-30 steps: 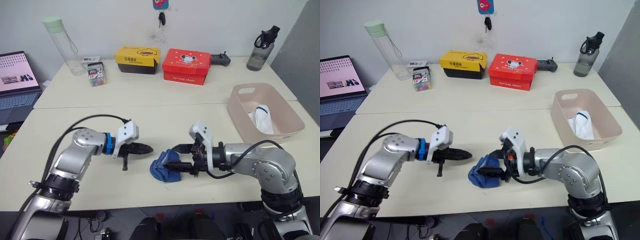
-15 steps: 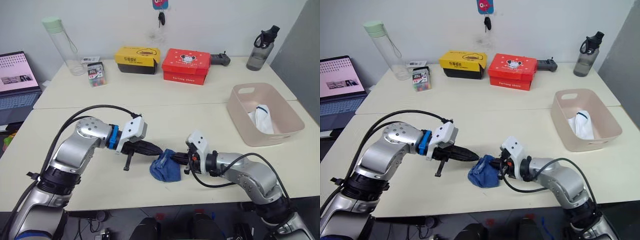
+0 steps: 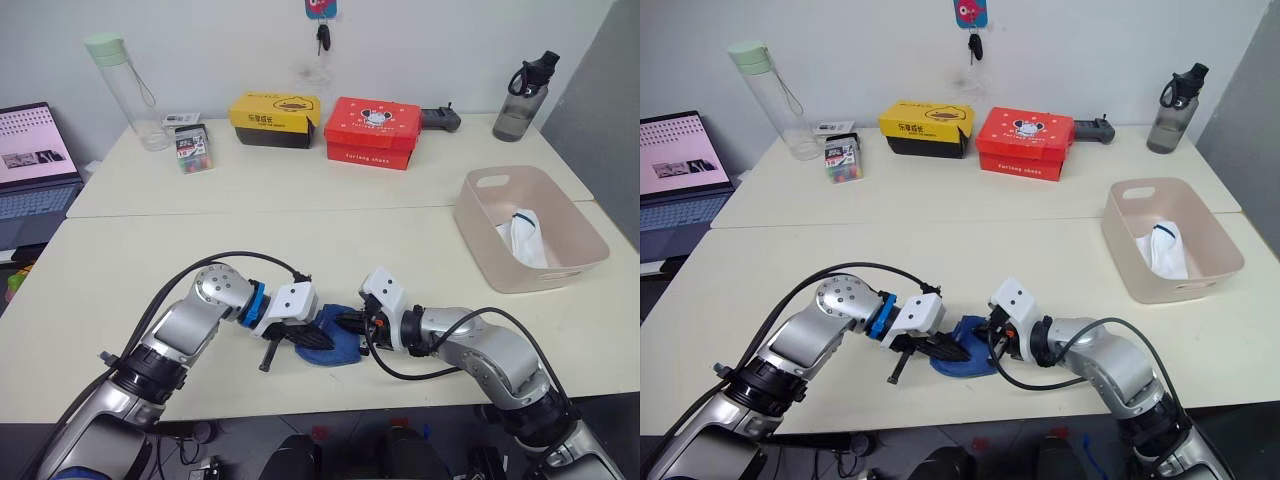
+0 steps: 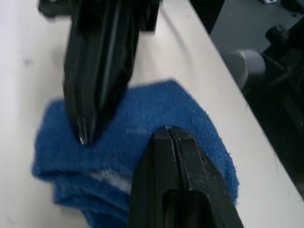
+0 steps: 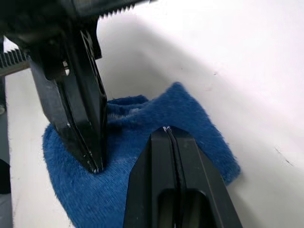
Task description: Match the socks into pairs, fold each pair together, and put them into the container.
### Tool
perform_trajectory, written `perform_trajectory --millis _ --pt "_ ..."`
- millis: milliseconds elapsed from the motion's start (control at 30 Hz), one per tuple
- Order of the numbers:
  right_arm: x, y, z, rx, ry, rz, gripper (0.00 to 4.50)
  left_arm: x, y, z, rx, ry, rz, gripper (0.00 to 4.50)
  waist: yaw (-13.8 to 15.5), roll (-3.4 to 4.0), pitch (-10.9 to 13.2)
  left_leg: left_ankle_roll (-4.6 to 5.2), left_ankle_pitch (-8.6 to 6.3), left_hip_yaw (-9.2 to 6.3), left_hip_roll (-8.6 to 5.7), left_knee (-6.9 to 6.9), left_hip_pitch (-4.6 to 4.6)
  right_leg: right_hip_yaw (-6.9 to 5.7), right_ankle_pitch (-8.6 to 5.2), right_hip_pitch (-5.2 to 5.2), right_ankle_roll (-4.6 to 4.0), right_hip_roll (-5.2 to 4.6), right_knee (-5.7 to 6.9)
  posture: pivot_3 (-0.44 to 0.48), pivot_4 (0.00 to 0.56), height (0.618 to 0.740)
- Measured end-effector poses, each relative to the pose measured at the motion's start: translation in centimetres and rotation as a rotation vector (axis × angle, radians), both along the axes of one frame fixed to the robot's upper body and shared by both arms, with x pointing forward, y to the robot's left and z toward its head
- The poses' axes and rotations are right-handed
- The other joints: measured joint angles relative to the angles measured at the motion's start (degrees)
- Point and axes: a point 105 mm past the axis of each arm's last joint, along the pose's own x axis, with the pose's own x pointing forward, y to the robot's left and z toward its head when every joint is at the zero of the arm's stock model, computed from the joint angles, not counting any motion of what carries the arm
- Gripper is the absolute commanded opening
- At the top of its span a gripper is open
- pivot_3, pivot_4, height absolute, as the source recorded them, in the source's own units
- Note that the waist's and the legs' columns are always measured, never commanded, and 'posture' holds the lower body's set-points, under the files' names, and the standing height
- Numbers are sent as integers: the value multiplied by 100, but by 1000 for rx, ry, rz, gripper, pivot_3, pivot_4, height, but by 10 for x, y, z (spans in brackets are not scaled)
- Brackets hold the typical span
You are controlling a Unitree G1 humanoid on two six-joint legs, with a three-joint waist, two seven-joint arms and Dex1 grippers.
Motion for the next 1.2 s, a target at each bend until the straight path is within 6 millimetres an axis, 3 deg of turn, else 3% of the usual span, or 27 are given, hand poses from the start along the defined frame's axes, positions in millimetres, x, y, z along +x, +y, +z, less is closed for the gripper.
perform_trajectory --millis 333,500,600,700,833,967,1200 --pt "3 -2 11 43 -15 0 45 -10 11 -7 -9 65 75 0 -7 1 0 0 0 0 1 -1 1 1 0 0 0 1 1 0 150 726" --pt "-3 -17 30 47 -44 41 45 5 5 25 -100 71 148 0 12 -2 2 0 0 -3 0 2 -1 -3 0 3 0 0 -1 0 150 726" --pt "-7 -26 23 7 -21 53 45 9 -2 47 -140 50 142 0 0 -2 2 0 0 -1 0 0 -1 -2 0 2 0 0 -2 0 150 726" --pt "-14 -27 18 -21 -5 87 45 13 -11 55 -174 47 144 0 -3 -2 2 0 0 0 1 0 -1 -2 0 2 0 0 0 0 150 726" --pt "-22 -20 13 -31 7 141 45 17 -16 38 -132 37 144 0 -7 -2 2 0 0 1 2 0 1 -1 0 2 0 0 1 0 150 726" --pt "-29 -13 1 -68 13 197 45 21 -5 2 -37 40 174 0 -2 -3 2 0 0 0 1 2 -1 -2 0 0 0 0 0 0 150 726" --pt "-39 -21 -12 -124 16 245 45 23 5 -2 -26 -9 168 0 10 -4 1 0 0 -1 1 2 1 -2 0 4 0 -1 -3 0 150 726"
